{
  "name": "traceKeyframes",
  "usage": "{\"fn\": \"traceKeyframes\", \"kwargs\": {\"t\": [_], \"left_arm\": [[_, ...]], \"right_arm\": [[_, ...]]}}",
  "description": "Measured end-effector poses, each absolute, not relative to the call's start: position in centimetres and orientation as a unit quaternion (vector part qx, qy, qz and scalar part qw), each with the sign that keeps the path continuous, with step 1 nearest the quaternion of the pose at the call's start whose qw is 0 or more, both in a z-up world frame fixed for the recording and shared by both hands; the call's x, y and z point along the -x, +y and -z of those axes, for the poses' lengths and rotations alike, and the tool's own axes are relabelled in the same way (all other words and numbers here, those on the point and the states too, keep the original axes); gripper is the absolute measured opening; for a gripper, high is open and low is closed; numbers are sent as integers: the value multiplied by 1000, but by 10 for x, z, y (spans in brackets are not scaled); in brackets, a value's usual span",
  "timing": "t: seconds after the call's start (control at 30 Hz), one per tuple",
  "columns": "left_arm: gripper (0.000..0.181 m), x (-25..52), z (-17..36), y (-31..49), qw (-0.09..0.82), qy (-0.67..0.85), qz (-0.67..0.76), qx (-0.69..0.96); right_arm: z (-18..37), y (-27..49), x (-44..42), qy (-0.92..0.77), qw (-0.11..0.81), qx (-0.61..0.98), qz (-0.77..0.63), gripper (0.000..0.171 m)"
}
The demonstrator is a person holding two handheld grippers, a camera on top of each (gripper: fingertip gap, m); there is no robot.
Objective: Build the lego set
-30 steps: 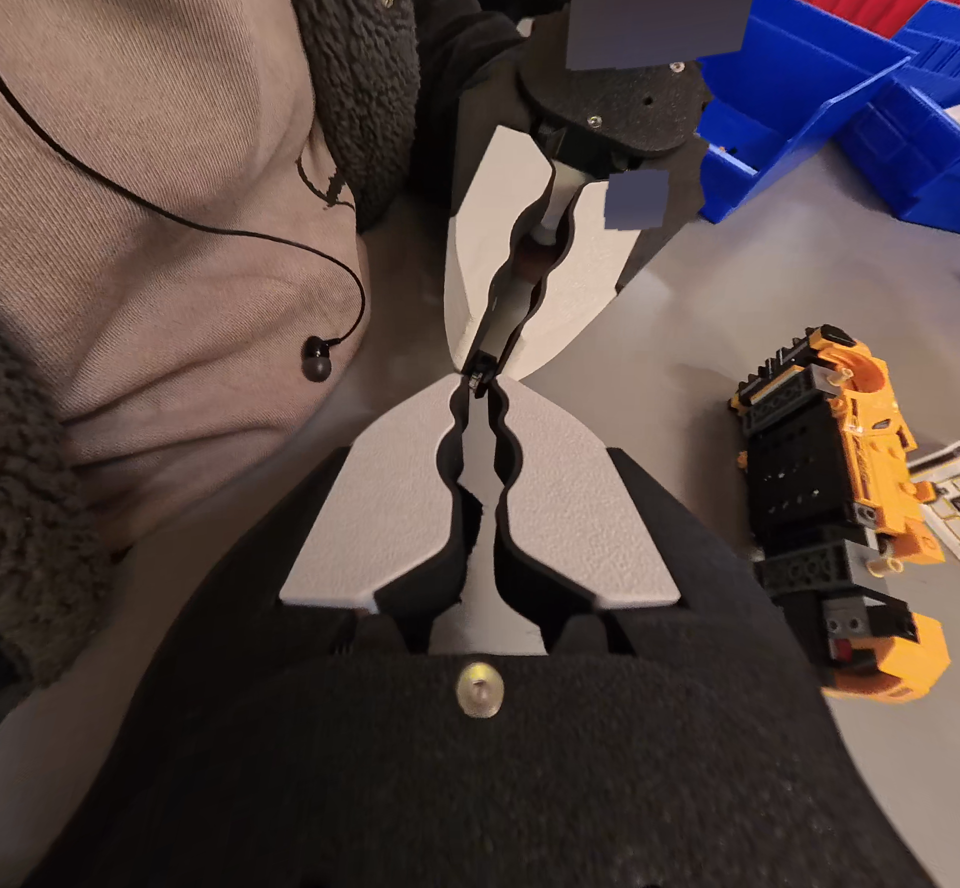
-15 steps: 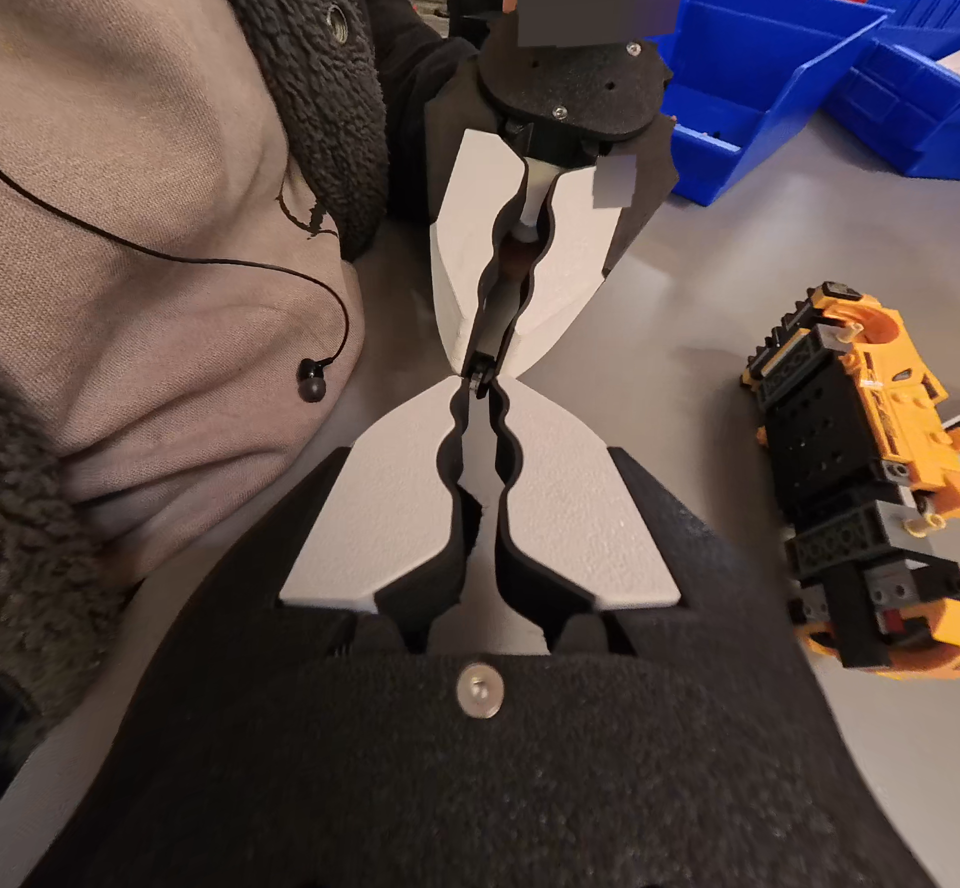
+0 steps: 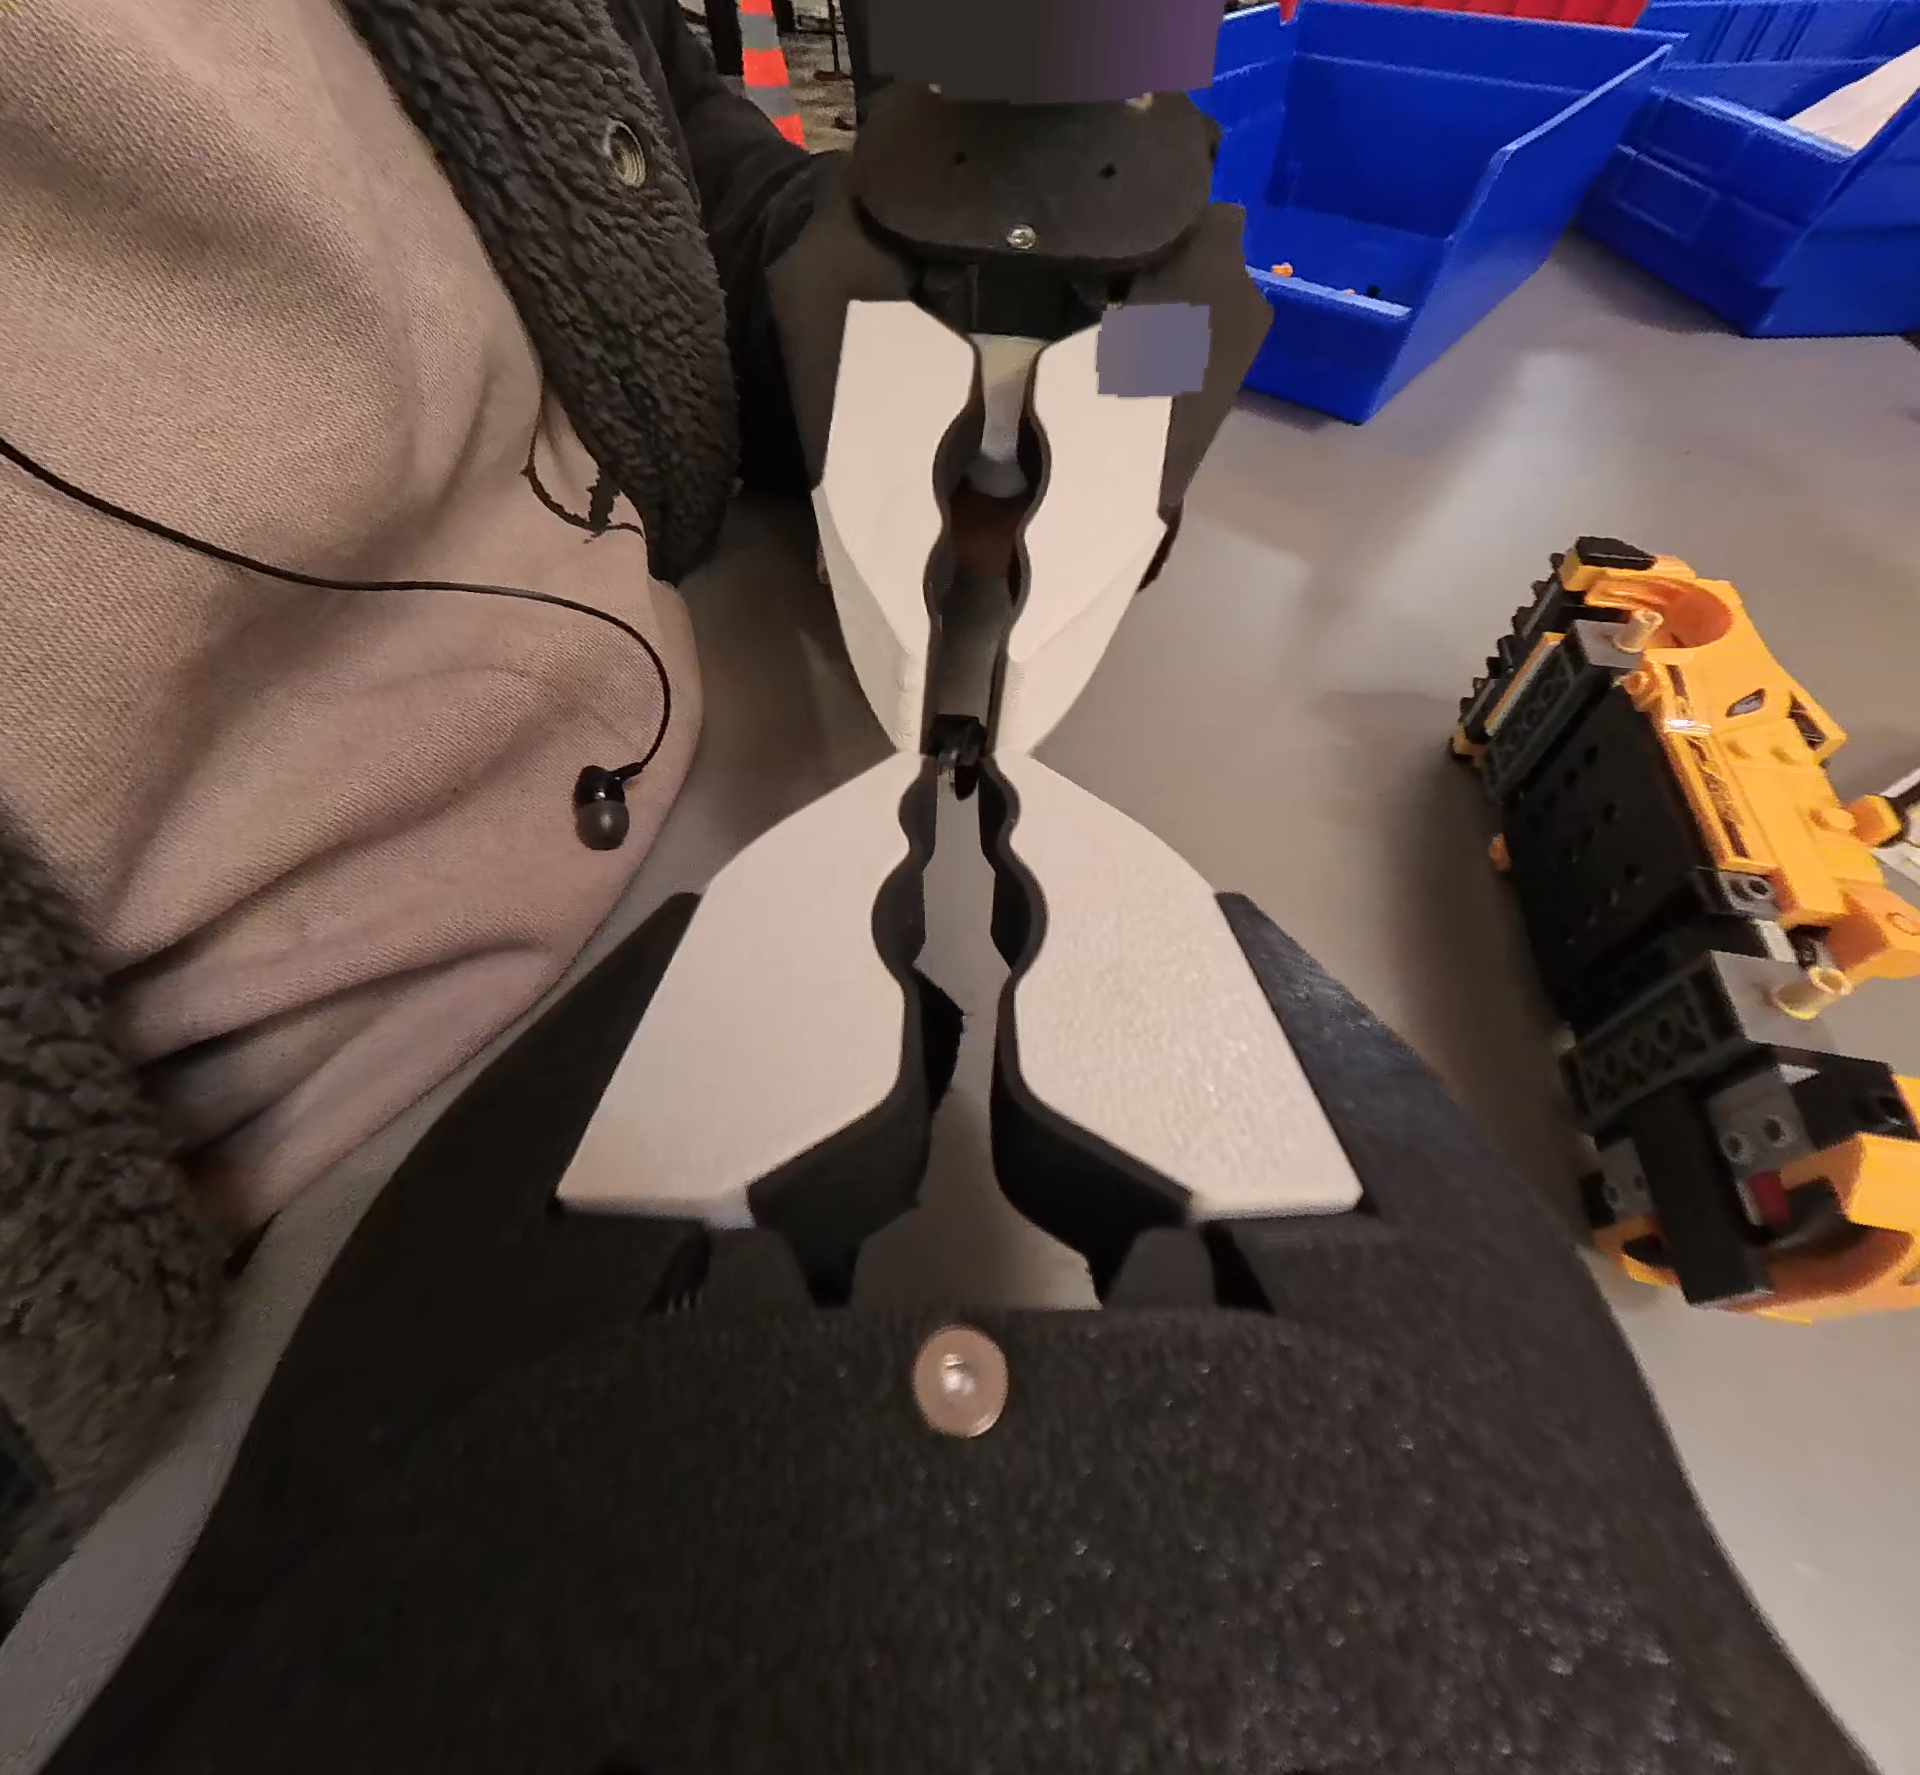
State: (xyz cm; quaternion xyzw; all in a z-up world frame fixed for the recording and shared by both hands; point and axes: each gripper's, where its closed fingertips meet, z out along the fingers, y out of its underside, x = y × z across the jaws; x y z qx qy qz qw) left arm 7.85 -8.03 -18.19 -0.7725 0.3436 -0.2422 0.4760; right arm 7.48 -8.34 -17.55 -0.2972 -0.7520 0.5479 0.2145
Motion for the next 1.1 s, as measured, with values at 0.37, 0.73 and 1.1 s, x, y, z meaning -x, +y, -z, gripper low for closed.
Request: {"fn": "traceKeyframes", "kwargs": {"t": [0.37,0.73,1.1], "left_arm": [[10,-72,193,-77,462,357,175,792],[10,-70,197,-76,451,347,183,801],[10,-73,190,-76,465,341,210,789]], "right_arm": [[182,-78,-65,-768,243,305,-508,11],[188,-80,-65,-774,243,305,-499,11],[181,-80,-75,-757,227,303,-532,6]]}}
